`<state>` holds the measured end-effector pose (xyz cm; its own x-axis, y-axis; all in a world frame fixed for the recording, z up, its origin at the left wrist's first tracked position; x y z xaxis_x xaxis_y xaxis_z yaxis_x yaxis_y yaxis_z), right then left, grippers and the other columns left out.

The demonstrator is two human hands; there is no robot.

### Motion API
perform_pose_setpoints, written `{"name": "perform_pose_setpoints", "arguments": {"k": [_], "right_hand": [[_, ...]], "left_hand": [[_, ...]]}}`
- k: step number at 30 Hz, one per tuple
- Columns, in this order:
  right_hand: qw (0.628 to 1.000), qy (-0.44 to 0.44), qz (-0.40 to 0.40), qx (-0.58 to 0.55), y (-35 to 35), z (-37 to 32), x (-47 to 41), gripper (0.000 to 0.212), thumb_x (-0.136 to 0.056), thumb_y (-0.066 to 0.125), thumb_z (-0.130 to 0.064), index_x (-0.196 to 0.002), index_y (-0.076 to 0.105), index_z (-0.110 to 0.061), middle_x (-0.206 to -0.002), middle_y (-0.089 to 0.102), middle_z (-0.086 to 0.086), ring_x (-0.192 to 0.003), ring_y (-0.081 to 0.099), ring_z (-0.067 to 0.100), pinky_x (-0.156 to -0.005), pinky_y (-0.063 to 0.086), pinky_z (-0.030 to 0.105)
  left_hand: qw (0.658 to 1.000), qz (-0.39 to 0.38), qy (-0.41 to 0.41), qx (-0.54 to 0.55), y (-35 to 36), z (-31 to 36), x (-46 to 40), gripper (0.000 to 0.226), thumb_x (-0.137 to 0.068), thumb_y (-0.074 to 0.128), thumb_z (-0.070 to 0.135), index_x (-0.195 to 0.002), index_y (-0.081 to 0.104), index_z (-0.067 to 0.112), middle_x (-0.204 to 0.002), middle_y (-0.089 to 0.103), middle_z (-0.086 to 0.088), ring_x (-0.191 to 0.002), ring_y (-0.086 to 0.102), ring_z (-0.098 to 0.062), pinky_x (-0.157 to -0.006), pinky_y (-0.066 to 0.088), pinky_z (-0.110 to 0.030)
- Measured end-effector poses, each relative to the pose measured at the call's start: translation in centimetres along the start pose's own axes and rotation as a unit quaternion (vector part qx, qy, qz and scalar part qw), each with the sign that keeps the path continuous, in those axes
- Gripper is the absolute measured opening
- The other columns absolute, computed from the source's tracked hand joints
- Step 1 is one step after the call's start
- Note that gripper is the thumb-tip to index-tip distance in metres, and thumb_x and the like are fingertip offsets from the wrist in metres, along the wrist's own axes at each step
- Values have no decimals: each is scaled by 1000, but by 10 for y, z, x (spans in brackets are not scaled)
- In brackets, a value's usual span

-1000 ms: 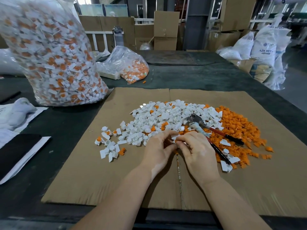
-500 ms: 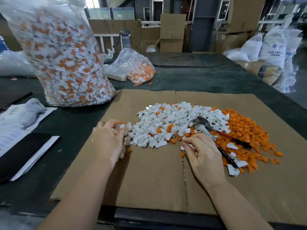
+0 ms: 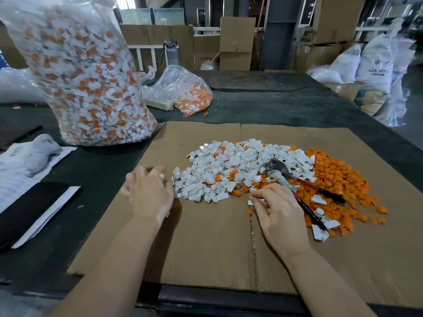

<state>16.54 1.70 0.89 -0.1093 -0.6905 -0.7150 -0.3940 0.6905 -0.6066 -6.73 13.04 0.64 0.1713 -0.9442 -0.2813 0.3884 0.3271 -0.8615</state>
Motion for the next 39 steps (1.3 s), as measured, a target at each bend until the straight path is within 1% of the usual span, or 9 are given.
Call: {"name": "perform_pose_setpoints", "arguments": {"k": [3,6,9,14,19,21,31,35,39], "right_hand": [[1000,9,-1,9,0,1,0,14,-72,74,6,-79,70,-5,-79,65,5,-76,61,24,-70,50,35],[999,26,9,25,-1,2,0,19,-70,73,10,-80,70,-6,-79,66,5,-76,63,27,-66,49,39],[998,44,18,48,-3,3,1,21,-68,73,11,-79,70,-7,-78,66,5,-76,63,28,-66,46,38],[995,68,22,67,-4,5,1,21,-68,73,11,-78,71,-8,-77,66,4,-78,63,28,-67,43,38],[993,72,21,86,-3,5,2,24,-66,74,11,-78,71,-9,-76,65,4,-76,63,30,-68,41,38],[993,78,19,91,-3,6,3,24,-66,73,11,-78,71,-9,-76,65,4,-76,63,30,-68,41,38],[992,89,8,93,-2,6,2,24,-66,72,12,-78,70,-9,-78,66,5,-78,63,30,-68,43,40],[992,88,9,89,-1,7,2,24,-66,72,13,-78,70,-9,-78,66,5,-79,63,31,-68,43,41],[992,103,8,75,-4,8,1,22,-68,72,11,-79,71,-8,-80,67,5,-84,64,31,-73,43,41]], "left_hand": [[995,-10,84,56,6,20,10,20,-85,64,35,-103,69,28,-98,52,7,-107,40,-22,-83,18,-29],[988,-31,138,66,13,36,18,21,-80,68,42,-95,71,28,-84,51,13,-93,41,-16,-82,24,-29],[983,-66,159,64,19,45,21,28,-82,66,45,-105,68,28,-93,66,9,-99,48,-17,-86,36,-31],[974,-104,156,126,20,53,26,29,-83,70,31,-110,66,22,-81,63,12,-78,51,-7,-64,33,-19],[972,-123,155,128,20,56,29,29,-88,65,23,-116,62,20,-88,63,8,-82,54,-9,-72,37,-18],[972,-120,152,136,18,56,29,26,-90,62,20,-115,62,20,-97,68,4,-83,53,-8,-73,36,-17],[956,-199,142,164,15,55,29,29,-83,67,6,-110,63,16,-86,60,7,-83,58,-9,-76,42,-15],[955,-203,141,165,16,53,30,27,-86,57,-2,-105,61,17,-87,63,5,-81,58,-9,-71,43,-13],[961,-164,136,176,15,52,31,19,-89,59,4,-102,61,17,-88,60,6,-73,53,-3,-58,36,-2]]}}
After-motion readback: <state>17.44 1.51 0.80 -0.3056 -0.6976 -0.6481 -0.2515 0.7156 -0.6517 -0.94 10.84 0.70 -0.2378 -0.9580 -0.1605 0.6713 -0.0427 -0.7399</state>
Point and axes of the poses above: each hand's wrist, its own x-axis away from the middle knuckle, its own y-axis out of the palm, z = x × y, the point moved 5 cm from there along -x, towards the middle knuckle
